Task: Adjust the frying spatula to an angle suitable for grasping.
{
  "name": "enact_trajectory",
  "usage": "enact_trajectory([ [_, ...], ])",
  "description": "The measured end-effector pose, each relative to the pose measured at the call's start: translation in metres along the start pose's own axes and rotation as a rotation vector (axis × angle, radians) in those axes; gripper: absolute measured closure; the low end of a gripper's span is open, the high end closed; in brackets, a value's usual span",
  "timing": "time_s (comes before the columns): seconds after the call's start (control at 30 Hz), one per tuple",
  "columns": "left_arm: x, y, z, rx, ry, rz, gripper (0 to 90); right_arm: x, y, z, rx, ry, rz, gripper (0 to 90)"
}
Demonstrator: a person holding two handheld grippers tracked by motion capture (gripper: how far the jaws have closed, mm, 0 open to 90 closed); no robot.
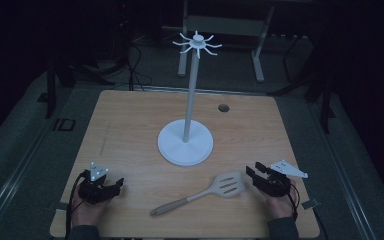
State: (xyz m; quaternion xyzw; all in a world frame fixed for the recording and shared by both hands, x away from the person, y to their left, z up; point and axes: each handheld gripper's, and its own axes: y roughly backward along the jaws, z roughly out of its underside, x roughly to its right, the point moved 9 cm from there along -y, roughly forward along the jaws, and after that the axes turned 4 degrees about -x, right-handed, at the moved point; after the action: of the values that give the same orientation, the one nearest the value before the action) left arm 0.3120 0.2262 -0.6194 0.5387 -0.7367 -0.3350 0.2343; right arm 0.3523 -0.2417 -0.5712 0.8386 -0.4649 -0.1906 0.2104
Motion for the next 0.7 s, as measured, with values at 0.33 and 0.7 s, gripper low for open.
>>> enact_trajectory([
  [0.33, 0.0, 0.0, 0.0, -0.002, -0.004, 0.001, 32.1, -0.04, -0.003, -0.012, -0.005, 0.125, -0.115, 69.9],
  [0.7, 0.0, 0.0, 0.001, -0.003, 0.0, 0.002, 32.1, -0.058, -0.014, -0.005, -0.084, 0.209, -0.158, 89.8],
])
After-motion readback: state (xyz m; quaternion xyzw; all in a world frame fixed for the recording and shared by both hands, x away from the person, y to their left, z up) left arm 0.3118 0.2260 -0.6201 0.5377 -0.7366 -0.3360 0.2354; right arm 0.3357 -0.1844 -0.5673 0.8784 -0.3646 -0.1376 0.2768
